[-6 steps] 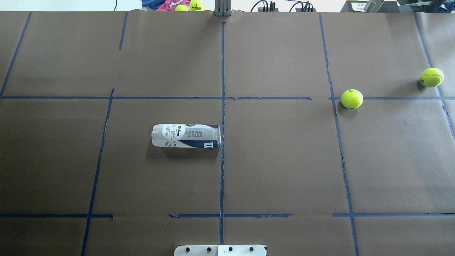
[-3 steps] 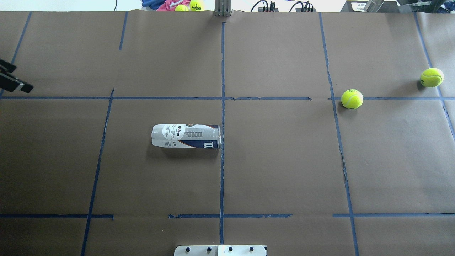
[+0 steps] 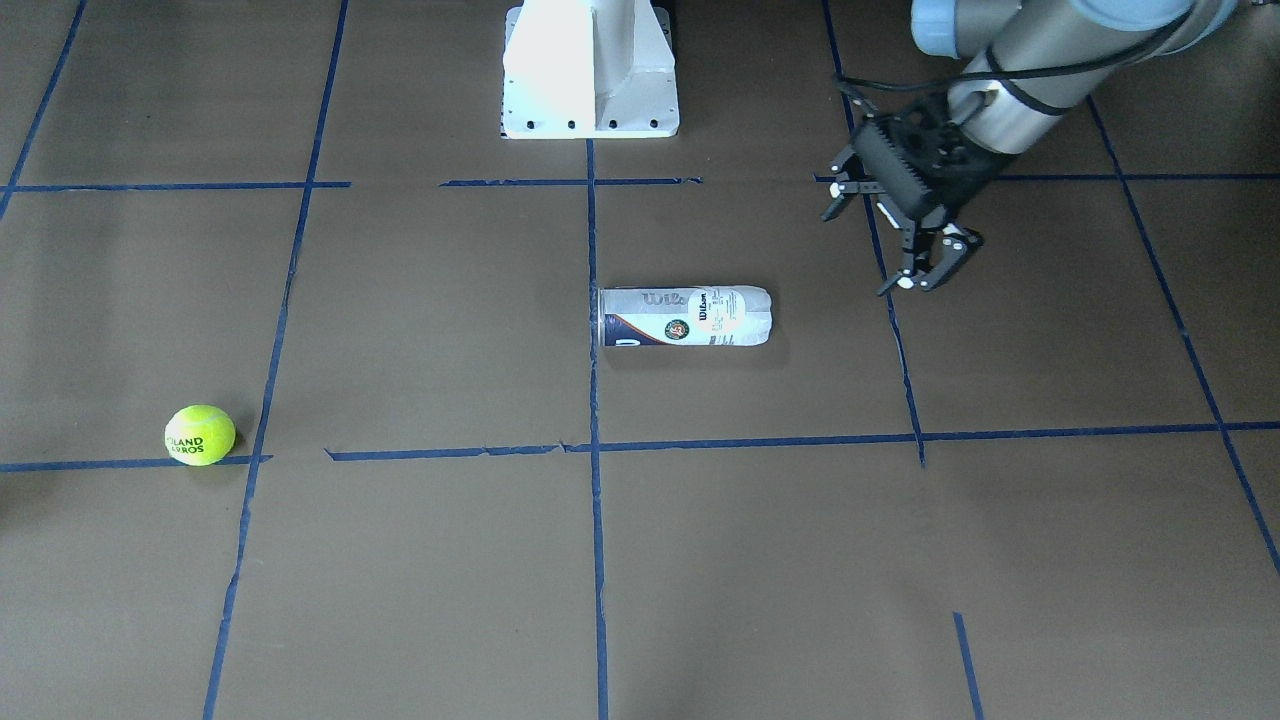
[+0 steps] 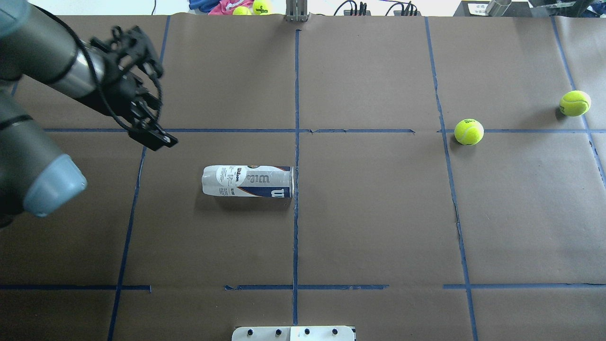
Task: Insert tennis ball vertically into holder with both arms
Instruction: 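Reach the left gripper down to the lying tennis ball can and grasp it, then lift the can with the left gripper and rotate it upright, open end up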
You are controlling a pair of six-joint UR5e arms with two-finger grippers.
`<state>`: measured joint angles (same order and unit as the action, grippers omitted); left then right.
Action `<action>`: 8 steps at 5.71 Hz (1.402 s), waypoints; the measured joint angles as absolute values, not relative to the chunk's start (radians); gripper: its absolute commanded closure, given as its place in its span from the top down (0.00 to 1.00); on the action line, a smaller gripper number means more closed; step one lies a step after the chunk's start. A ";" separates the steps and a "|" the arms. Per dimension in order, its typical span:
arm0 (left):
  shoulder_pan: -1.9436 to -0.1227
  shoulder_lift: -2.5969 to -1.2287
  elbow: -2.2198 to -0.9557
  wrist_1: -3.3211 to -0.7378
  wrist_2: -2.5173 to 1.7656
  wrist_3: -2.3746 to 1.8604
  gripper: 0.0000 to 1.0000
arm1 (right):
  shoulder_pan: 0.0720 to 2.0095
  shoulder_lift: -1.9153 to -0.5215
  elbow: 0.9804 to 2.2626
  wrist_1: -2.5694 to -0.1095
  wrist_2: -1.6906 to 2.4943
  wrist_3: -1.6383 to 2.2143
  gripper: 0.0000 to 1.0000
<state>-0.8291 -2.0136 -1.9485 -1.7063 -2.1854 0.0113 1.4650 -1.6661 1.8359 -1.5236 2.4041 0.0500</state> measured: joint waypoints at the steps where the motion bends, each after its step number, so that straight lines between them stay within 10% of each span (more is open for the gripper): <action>1: -0.724 -2.060 -1.939 -1.686 -2.069 0.012 1.00 | 1.464 -1.668 1.834 -1.518 2.404 0.050 1.00; 8: -0.517 -2.583 -1.539 -1.205 -1.747 0.288 1.00 | 1.461 -1.669 1.834 -1.505 2.401 0.046 1.00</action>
<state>-0.5174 -2.5830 -1.5385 -1.2051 -1.7473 0.2880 1.4608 -1.6689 1.8345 -1.5047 2.4015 0.0458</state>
